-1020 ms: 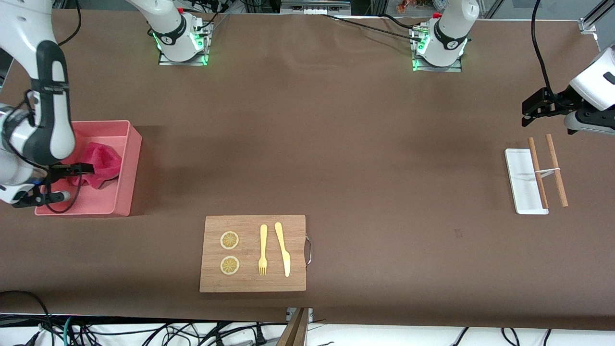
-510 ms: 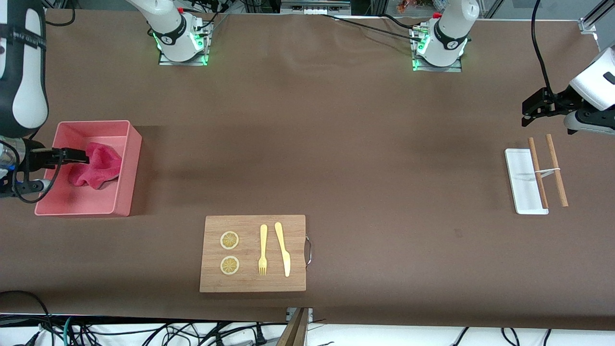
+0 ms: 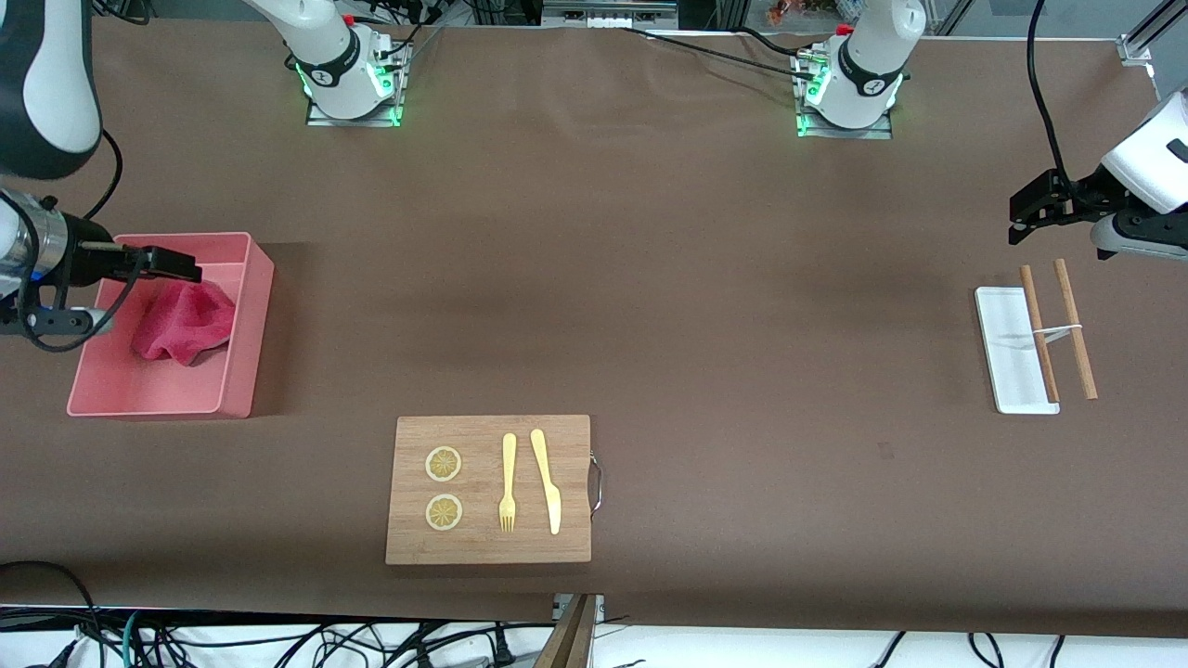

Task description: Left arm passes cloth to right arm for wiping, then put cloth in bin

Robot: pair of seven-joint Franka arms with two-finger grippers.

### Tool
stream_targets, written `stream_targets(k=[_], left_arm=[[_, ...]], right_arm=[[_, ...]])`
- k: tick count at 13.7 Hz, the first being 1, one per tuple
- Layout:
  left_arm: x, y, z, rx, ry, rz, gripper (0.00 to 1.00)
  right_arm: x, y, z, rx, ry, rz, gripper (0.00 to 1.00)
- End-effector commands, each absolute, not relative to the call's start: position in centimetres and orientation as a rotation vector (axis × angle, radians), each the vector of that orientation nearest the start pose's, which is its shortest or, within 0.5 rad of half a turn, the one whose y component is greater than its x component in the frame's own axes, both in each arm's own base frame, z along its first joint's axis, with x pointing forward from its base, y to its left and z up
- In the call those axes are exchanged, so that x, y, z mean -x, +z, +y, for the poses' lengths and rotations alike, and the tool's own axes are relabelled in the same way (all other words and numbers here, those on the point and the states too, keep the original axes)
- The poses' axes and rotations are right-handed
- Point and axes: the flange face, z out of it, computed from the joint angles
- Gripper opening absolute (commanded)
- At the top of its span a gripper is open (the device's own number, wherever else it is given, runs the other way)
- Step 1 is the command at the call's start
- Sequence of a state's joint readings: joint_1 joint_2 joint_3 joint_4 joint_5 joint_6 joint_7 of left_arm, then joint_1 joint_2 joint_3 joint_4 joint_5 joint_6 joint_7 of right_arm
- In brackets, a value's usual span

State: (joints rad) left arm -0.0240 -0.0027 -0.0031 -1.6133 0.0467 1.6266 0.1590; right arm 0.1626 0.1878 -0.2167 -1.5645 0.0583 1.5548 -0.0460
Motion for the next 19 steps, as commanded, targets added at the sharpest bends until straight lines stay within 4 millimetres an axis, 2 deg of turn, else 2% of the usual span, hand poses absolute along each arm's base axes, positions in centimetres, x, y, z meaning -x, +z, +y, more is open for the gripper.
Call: stream_targets(k=[1,2,3,5,7,10,11,13,14,19], left_arm=[[-56.1,61.7,-1.0,3.067,-0.023,0.274,1.0],[-56.1,61.7,-1.0,3.067,-0.023,0.272,1.0],[-56.1,61.7,-1.0,3.069,-0.023,0.272,1.0],[-56.1,61.7,-1.0,3.069,-0.023,0.272,1.0],[-56.1,61.7,-1.0,3.069,-0.023,0.272,1.0],[-56.1,61.7,-1.0,3.069,-0.023,0.272,1.0],[-56.1,61.7,-1.0,3.069,-0.023,0.272,1.0],[-56.1,61.7,-1.0,3.069,-0.023,0.272,1.0],[-56.1,61.7,-0.8,3.069,-0.023,0.267,1.0],[-56.1,61.7,-0.8,3.069,-0.023,0.267,1.0]], right_arm=[[-57.9,55.4,0.1,3.12,0.242,-0.016,1.0],[-57.2,56.4,-0.5,3.176,0.246,-0.03,1.0],[-56.5,57.5,0.0,3.221,0.254,-0.083,1.0],[-55.4,61.2,-0.6,3.235,0.134,-0.06,1.0],[-55.0,62.9,-1.0,3.229,0.082,-0.055,1.0],[-54.7,62.8,-1.0,3.224,0.102,-0.064,1.0],[-54.5,62.5,0.1,3.219,0.134,-0.071,1.0],[-54.2,62.4,1.1,3.19,0.157,0.088,1.0],[-54.2,62.1,1.4,3.161,0.175,0.097,1.0],[-54.5,61.7,0.0,3.142,0.191,0.013,1.0]])
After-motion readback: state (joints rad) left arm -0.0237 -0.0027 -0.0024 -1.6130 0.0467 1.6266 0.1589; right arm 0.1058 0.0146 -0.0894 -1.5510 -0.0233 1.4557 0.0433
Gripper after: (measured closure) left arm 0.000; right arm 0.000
